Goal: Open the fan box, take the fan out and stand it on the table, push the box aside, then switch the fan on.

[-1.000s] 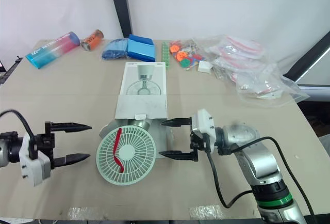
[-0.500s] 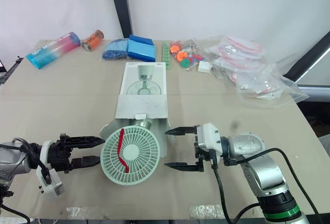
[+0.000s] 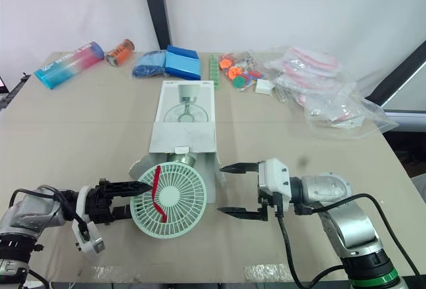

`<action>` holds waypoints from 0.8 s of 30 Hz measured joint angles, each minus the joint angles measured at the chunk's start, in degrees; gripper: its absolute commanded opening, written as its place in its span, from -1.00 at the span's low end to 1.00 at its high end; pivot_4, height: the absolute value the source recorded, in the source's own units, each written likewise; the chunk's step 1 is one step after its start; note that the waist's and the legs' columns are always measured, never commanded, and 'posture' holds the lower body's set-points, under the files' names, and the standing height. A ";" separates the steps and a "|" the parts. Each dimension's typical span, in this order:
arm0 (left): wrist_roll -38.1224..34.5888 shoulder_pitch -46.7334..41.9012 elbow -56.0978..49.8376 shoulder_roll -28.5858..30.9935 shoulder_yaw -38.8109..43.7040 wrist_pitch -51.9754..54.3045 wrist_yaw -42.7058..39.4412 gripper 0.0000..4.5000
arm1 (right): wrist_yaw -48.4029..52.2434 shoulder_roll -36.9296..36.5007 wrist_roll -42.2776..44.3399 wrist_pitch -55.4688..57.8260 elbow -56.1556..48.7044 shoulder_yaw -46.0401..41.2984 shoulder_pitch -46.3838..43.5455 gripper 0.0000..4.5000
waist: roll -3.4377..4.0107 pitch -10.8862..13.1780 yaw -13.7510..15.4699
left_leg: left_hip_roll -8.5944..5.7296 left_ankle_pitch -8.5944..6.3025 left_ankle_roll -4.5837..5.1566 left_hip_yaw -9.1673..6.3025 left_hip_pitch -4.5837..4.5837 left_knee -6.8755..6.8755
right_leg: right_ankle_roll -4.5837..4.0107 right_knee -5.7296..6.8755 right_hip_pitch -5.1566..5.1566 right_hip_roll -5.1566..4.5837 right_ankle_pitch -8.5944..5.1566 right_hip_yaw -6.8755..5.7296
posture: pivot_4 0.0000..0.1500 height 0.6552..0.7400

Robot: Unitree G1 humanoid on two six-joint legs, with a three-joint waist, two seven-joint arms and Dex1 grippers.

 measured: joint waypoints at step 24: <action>18.27 -0.74 -2.56 0.77 -1.53 0.96 24.02 -0.14 | -1.17 -1.81 -1.30 0.49 0.02 -0.38 -2.04 1.00 | -0.14 -0.15 0.00 | 0.00 0.00 0.00 0.05 0.09 0.05 | 0.00 0.15 0.02 -0.01 0.16 0.07 | 1.00 1.00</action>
